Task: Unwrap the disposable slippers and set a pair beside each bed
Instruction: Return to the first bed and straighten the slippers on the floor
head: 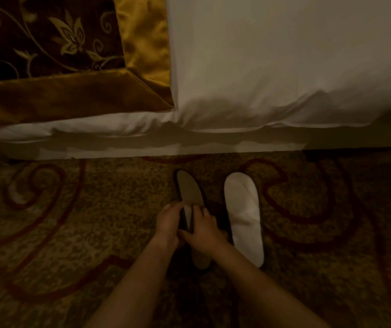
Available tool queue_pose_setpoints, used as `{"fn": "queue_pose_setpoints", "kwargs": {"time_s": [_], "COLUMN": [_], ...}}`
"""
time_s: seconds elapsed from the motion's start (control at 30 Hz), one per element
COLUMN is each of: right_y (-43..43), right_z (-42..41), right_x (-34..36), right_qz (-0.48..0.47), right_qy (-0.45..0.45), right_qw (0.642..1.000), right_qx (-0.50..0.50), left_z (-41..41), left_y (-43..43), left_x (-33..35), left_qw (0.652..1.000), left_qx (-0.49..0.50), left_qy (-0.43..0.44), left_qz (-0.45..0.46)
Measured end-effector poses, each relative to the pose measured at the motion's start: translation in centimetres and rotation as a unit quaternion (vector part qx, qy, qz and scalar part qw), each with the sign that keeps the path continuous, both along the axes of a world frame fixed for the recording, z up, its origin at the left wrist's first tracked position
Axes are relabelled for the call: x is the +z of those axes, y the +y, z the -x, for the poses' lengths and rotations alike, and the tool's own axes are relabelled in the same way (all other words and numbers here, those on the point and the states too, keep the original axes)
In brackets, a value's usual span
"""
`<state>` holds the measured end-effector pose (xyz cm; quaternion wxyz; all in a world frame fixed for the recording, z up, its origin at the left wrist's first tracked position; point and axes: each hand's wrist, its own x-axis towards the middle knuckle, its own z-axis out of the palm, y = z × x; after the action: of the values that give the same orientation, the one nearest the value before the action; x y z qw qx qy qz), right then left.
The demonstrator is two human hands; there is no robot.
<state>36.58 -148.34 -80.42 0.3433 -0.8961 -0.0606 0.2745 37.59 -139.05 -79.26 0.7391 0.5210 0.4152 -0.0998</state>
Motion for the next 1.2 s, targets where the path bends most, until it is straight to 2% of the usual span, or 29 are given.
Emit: {"fn": "queue_pose_setpoints", "kwargs": {"time_s": [0.1, 0.17, 0.23, 0.27, 0.3, 0.33, 0.37, 0.4, 0.43, 0.5, 0.53, 0.57, 0.63, 0.73, 0.83, 0.9, 0.97, 1.07, 1.13, 1.2], "right_y": [-0.7, -1.6, -2.7, -3.2, -3.7, -4.2, -4.7, -5.1, -5.3, -5.7, -5.9, -6.0, -6.1, -5.5, -4.7, -4.1, -3.1, -0.6, 1.0, 1.9], "right_z": [-0.9, -1.5, -2.0, -2.2, -2.4, -2.6, -2.8, -3.0, -3.2, -3.7, -4.0, -4.3, -4.8, -5.3, -5.5, -5.4, -4.6, -2.2, -1.0, -0.8], "right_x": [0.7, 0.9, 0.9, 0.9, 1.0, 1.2, 1.5, 1.8, 2.1, 2.9, 3.3, 3.6, 4.0, 4.2, 3.8, 3.1, 2.1, 0.2, -0.8, -1.5], "right_qz": [-0.132, -0.132, -0.127, -0.142, -0.165, -0.179, -0.18, -0.172, -0.165, -0.139, -0.111, -0.072, 0.022, 0.134, 0.141, 0.07, -0.013, -0.09, -0.11, -0.061], "right_qy": [0.027, 0.011, 0.024, 0.059, 0.104, 0.145, 0.171, 0.183, 0.187, 0.172, 0.155, 0.128, 0.061, -0.023, -0.122, -0.12, -0.037, 0.097, 0.105, 0.061], "right_qw": [0.986, 0.981, 0.981, 0.979, 0.974, 0.969, 0.968, 0.968, 0.968, 0.972, 0.975, 0.978, 0.975, 0.971, 0.982, 0.985, 0.982, 0.974, 0.969, 0.974], "right_qx": [-0.101, -0.144, -0.144, -0.133, -0.115, -0.084, -0.044, -0.005, 0.027, 0.086, 0.117, 0.151, 0.211, 0.197, 0.034, -0.105, -0.184, -0.183, -0.196, -0.21], "left_z": [-0.2, -0.6, -1.3, -1.7, -2.1, -2.5, -2.8, -3.0, -3.1, -2.9, -2.7, -2.4, -1.6, -0.1, 1.1, 1.6, 1.9, 1.9, 1.8, 1.9], "left_y": [0.1, 0.8, 2.2, 3.2, 4.1, 5.0, 5.5, 5.8, 5.8, 5.6, 5.6, 5.6, 5.8, 6.7, 7.7, 8.1, 8.0, 6.8, 5.7, 4.7], "left_x": [1.2, 1.8, 2.2, 2.4, 2.7, 2.8, 3.0, 3.1, 3.3, 3.3, 3.1, 2.8, 2.1, 0.2, -1.7, -2.5, -3.0, -3.1, -3.0, -3.3], "left_qw": [0.997, 0.995, 0.986, 0.97, 0.93, 0.871, 0.811, 0.768, 0.741, 0.68, 0.659, 0.658, 0.689, 0.777, 0.885, 0.938, 0.964, 0.984, 0.986, 0.977], "left_qx": [-0.069, -0.089, -0.098, -0.121, -0.17, -0.235, -0.303, -0.372, -0.44, -0.55, -0.579, -0.587, -0.561, -0.469, -0.341, -0.236, -0.172, -0.133, -0.136, -0.152], "left_qy": [-0.025, -0.039, -0.042, -0.041, -0.041, -0.058, -0.098, -0.139, -0.162, -0.162, -0.154, -0.149, -0.146, -0.103, -0.012, 0.053, 0.077, 0.06, 0.045, 0.045], "left_qz": [-0.004, -0.035, -0.125, -0.209, -0.323, -0.429, -0.49, -0.502, -0.482, -0.457, -0.455, -0.447, -0.435, -0.406, -0.317, -0.247, -0.186, -0.101, -0.088, -0.141]}}
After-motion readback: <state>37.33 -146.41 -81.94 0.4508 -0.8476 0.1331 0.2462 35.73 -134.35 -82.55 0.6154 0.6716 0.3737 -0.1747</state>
